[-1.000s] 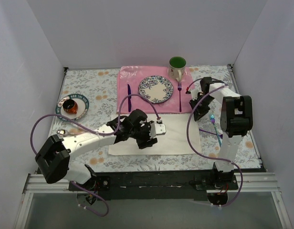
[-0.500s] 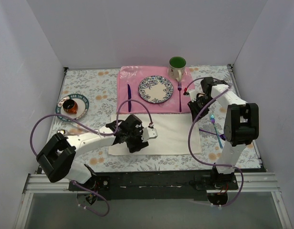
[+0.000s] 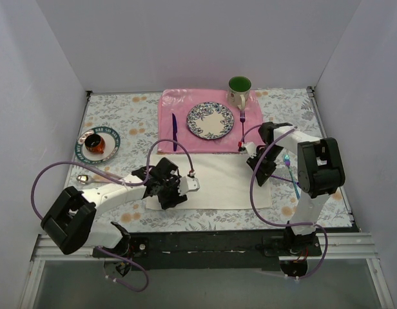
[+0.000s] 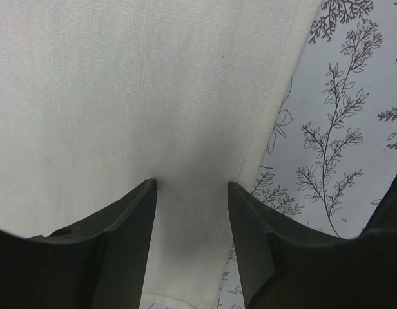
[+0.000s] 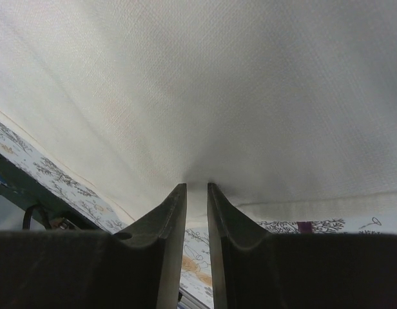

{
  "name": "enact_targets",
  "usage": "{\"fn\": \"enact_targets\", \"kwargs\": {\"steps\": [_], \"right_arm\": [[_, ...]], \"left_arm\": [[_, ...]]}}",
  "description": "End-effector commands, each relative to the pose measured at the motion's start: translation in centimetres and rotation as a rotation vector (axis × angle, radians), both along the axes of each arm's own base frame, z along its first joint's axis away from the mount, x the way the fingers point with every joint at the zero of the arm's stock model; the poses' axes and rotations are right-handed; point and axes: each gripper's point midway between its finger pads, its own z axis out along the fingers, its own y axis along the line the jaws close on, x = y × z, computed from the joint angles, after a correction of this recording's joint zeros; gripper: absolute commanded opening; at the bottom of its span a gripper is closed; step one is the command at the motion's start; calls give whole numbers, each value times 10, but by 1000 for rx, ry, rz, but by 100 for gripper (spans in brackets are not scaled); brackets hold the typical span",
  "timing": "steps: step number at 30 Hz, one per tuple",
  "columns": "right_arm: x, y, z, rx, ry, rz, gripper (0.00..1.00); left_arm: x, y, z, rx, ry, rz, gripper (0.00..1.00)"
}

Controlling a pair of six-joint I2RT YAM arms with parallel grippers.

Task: Fold the napkin into a case and place the utensils inside
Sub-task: Smooth out the rectangle-folded napkin at the center of the board.

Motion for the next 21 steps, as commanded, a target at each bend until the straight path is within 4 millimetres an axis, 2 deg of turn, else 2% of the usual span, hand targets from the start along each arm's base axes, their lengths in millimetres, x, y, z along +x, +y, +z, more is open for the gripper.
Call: {"fn": "enact_targets", "kwargs": {"steps": [1,6,9,12,15,16,18,19,20,21], "right_arm": [[-10,-8,-8,-39,0,73,28],[-37,-14,-11,-58,54,129,28],[-44,-18,-9,-67,55,147,28],[-42,-15,-4,-56,52,144,28],[-25,4,17,25,28,119,28],[-6,19,33,86,-30,112,28],[10,36,56,167,-71,102,30],[18,50,68,231,-85,84,30],[38,63,88,278,-152,84,31],[46,71,98,310,-178,78,32]], "left_arm": [[-15,17,-11,52,24,-45,48],[-24,21,-8,54,38,-66,48],[-29,20,-2,40,46,-85,48],[-28,14,8,18,36,-84,48],[-21,2,30,-29,37,-29,48],[-18,-2,39,-72,60,0,48],[-7,-6,61,-141,67,46,48],[7,3,69,-180,66,101,48],[13,10,73,-197,57,114,48],[18,20,79,-200,18,85,48]]}}
